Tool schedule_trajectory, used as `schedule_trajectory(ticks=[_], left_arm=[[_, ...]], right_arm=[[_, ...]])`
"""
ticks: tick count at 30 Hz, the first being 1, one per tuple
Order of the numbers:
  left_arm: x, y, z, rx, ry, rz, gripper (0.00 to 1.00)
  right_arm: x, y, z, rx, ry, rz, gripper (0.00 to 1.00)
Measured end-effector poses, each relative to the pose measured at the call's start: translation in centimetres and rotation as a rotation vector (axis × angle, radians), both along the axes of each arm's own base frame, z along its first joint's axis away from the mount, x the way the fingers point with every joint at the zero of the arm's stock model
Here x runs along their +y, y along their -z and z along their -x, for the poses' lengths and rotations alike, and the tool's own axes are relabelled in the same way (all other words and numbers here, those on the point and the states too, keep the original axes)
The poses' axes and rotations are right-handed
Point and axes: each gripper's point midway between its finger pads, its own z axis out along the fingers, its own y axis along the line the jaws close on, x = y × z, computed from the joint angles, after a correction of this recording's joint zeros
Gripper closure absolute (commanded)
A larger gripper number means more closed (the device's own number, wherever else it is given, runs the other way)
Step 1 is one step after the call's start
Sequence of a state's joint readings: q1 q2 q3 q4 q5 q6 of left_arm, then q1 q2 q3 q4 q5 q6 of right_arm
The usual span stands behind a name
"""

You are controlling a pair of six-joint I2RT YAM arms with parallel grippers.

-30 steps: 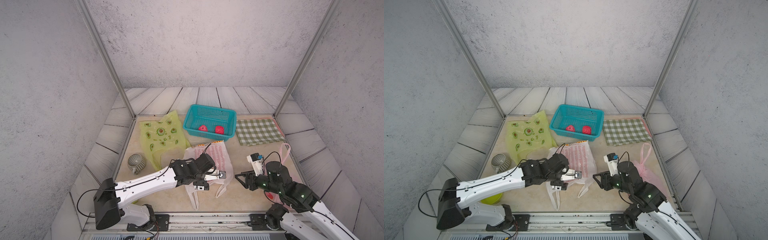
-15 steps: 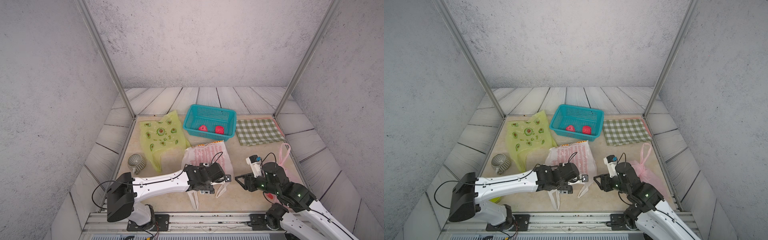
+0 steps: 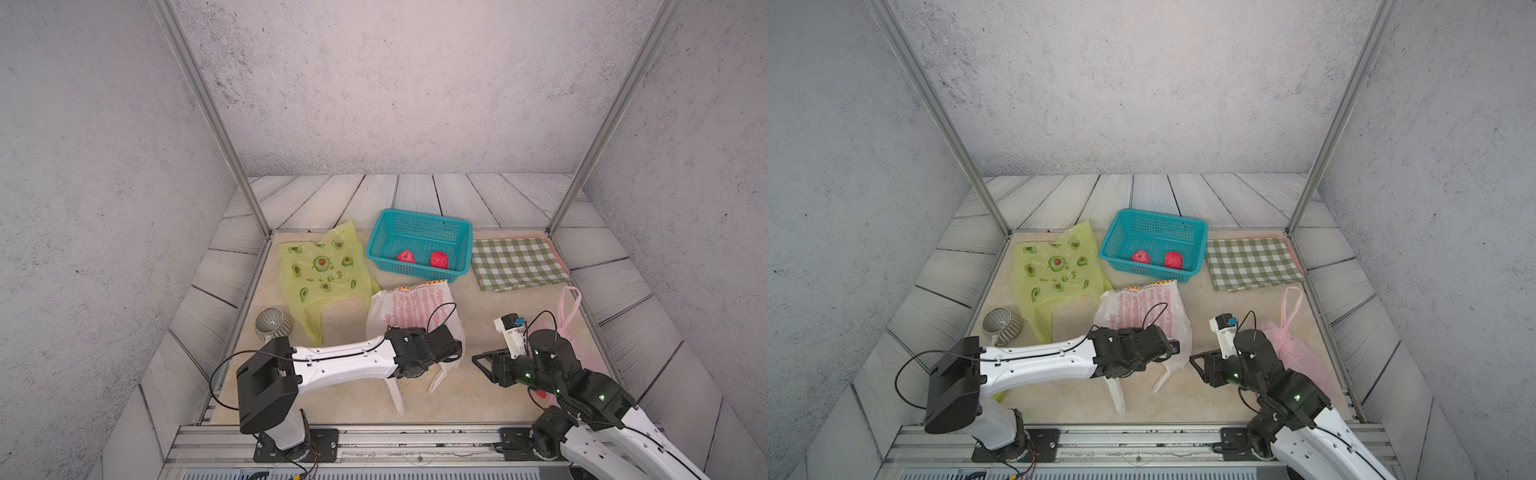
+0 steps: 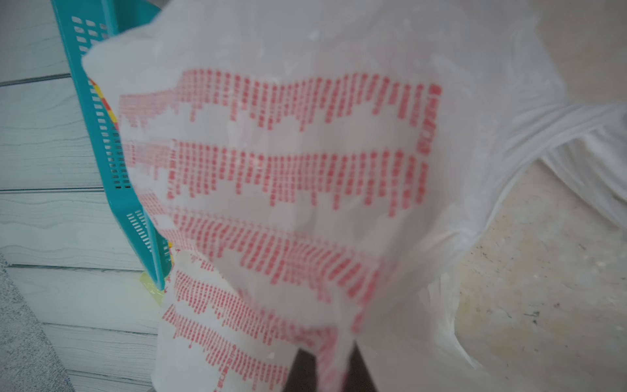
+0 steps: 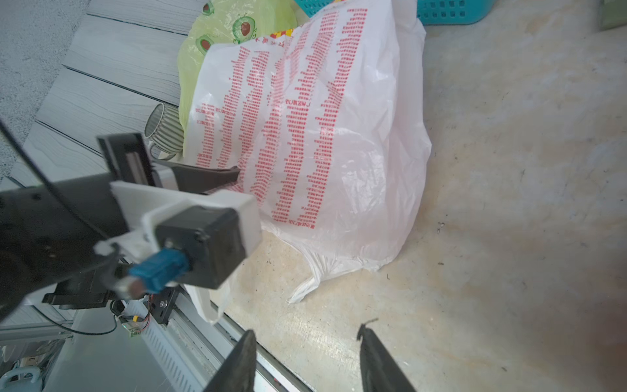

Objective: Untie the knot of a plastic bag & take out the apple
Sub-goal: Untie the plastic bag at the center of the board.

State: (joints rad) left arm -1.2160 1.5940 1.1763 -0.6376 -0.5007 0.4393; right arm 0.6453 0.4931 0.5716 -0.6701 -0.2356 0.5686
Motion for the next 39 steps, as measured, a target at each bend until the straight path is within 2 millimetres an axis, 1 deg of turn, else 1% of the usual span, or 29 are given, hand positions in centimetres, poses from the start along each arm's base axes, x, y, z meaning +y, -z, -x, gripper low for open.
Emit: schedule_trajectory(ticks=[3,6,7,9,11,14,15,16,18,19,22,25,27,30,32,36,39], left_arm=[[-1.0,-2.1,0.5,0.064,0.036,0.074,1.00],[-1.8,-3.6,0.7,0.143,0.066,0.138,1.00],[-2.0,-3.7,0.8,0.165,0.071,0.153,1.00],[-2.0,-3.7,1.0,0.225,0.077,0.178,1.00],[-1.8,-3.1,1.3,0.283,0.075,0.185,1.00],[-1.6,-2.1,1.4,0.359,0.041,0.197,1.00],[-1.6,-1.7,1.3,0.388,0.021,0.202,1.00],[-1.7,-1.5,1.2,0.408,0.007,0.207,1.00],[-2.0,-0.9,0.8,0.458,-0.034,0.227,1.00],[-2.2,-0.8,0.7,0.477,-0.049,0.236,1.00],[-2.5,-0.7,0.2,0.533,-0.094,0.276,1.00],[-2.7,-1.1,0.0,0.586,-0.129,0.324,1.00],[-2.9,-1.6,-0.2,0.621,-0.149,0.363,1.00],[-3.0,-2.2,-0.5,0.674,-0.186,0.418,1.00],[-3.0,-2.5,-0.7,0.705,-0.210,0.450,1.00],[-3.3,-3.2,-1.1,0.760,-0.257,0.501,1.00],[-3.7,-2.9,-1.2,0.808,-0.298,0.514,1.00]], right_arm=[[0.3,0.3,0.4,0.001,-0.022,-0.021,0.54],[1.5,-0.3,1.2,-0.034,-0.092,-0.106,0.55],[1.9,-0.5,1.6,-0.048,-0.120,-0.135,0.55],[2.9,-1.3,2.5,-0.076,-0.187,-0.197,0.58],[4.0,-1.9,3.3,-0.091,-0.248,-0.250,0.60],[5.9,-2.3,4.5,-0.090,-0.342,-0.312,0.64],[6.7,-2.2,5.0,-0.082,-0.381,-0.323,0.67],[7.3,-2.1,5.4,-0.072,-0.407,-0.328,0.73],[9.1,-1.4,6.5,-0.047,-0.469,-0.313,0.91],[9.8,-1.0,6.9,-0.036,-0.489,-0.302,0.99],[12.1,0.6,7.3,-0.058,-0.503,-0.242,1.00],[13.2,2.2,6.2,-0.160,-0.420,-0.182,1.00],[13.2,2.7,4.4,-0.248,-0.328,-0.145,1.00],[12.9,2.8,1.5,-0.357,-0.204,-0.081,1.00],[12.8,2.8,0.1,-0.411,-0.145,-0.033,1.00],[13.1,2.4,-1.9,-0.493,-0.069,0.033,1.00],[13.5,1.8,-3.0,-0.534,-0.038,0.050,0.99]])
